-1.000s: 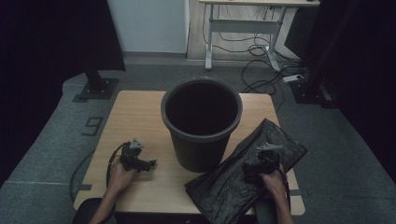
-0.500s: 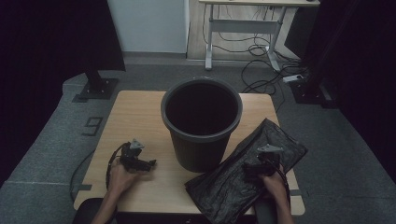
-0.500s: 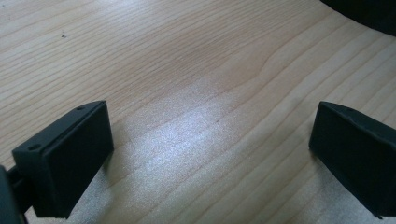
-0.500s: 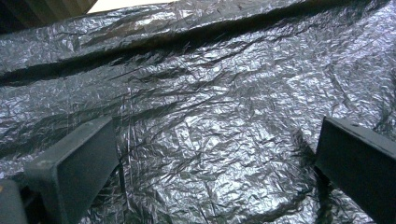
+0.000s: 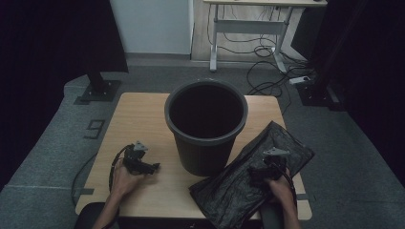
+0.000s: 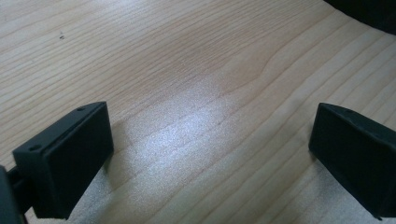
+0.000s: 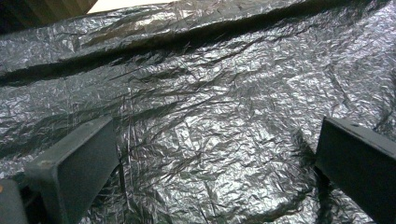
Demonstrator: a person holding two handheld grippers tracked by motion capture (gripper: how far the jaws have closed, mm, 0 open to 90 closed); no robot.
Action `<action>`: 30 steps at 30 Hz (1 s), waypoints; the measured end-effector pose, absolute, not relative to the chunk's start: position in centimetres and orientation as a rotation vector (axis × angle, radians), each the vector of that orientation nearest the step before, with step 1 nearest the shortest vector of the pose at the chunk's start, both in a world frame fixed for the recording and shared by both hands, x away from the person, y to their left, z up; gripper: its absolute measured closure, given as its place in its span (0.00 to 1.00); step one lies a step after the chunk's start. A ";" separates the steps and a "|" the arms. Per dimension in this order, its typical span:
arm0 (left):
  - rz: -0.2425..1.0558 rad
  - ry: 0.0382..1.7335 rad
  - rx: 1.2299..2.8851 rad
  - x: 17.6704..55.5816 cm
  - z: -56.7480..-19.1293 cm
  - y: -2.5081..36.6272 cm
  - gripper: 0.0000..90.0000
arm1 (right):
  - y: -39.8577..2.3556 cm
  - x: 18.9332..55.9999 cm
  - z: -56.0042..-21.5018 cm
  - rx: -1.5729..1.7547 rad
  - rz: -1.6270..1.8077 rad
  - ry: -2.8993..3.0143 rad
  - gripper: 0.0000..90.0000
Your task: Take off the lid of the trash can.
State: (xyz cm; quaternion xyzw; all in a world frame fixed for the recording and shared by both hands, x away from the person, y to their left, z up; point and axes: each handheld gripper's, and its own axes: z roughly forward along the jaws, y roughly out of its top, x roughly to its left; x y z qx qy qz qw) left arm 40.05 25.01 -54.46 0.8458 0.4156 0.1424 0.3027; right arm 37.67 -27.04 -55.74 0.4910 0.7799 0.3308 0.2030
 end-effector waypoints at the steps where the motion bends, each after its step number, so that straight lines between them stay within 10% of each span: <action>1: 0.373 1.103 2.245 40.1 -54.4 25.0 0.00 | -27.0 37.7 -55.7 1.371 0.923 2.176 0.00; 30: 0.309 1.037 2.216 42.6 -46.9 24.7 0.00 | -27.0 37.7 -55.7 1.370 0.923 2.177 0.00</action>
